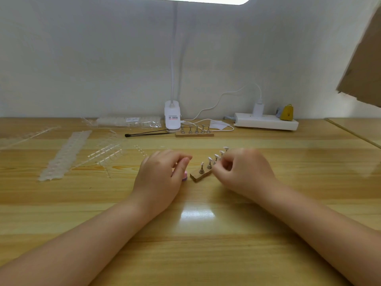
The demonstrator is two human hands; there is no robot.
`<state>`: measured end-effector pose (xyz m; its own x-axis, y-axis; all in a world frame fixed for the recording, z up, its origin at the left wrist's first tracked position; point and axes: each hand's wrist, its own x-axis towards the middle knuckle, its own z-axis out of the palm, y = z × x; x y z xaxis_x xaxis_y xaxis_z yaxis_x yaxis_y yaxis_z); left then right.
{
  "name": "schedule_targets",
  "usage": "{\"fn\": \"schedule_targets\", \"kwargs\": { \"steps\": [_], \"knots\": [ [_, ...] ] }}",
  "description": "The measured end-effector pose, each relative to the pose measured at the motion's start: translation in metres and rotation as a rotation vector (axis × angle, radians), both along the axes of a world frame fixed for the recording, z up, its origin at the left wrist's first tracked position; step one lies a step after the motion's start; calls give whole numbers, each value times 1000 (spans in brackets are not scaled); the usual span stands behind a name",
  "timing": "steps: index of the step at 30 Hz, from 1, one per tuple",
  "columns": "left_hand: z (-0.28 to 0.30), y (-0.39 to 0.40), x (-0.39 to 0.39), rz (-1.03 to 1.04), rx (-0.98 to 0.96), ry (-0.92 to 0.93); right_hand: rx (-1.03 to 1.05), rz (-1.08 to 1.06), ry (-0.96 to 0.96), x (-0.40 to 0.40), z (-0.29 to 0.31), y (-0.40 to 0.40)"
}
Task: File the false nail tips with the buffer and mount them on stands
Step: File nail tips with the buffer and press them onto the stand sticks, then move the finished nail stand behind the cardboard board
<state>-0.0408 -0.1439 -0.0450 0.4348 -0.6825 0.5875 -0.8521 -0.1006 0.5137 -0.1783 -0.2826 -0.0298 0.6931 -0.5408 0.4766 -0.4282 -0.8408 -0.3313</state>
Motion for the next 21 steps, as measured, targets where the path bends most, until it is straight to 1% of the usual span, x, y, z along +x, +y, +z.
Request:
{"fn": "schedule_targets", "kwargs": {
  "steps": [2,3,4,5,7,8,10,15,18,21],
  "knots": [
    [-1,0,-2,11,38,-65,-110,-145,129,-5,8,-16],
    [-1,1,-3,13,52,-95,-128,-206,199,-7,11,-24],
    [0,1,-4,16,66,-118,-96,-236,247,-9,11,-33],
    [0,1,-5,19,78,-135,-10,-224,271,-10,11,-39],
    [0,1,-5,26,88,-152,204,-129,289,-11,7,-47],
    [0,1,-5,28,88,-154,254,-71,303,-11,4,-50],
    [0,0,-4,32,82,-145,269,-6,333,-12,0,-57],
    [-1,0,-4,42,72,-126,415,55,250,-15,-4,-73],
    [-1,0,-4,37,80,-127,363,38,223,-15,-9,-77],
    [-1,-1,-4,32,87,-138,254,15,325,-10,-7,-77]
  ]
}}
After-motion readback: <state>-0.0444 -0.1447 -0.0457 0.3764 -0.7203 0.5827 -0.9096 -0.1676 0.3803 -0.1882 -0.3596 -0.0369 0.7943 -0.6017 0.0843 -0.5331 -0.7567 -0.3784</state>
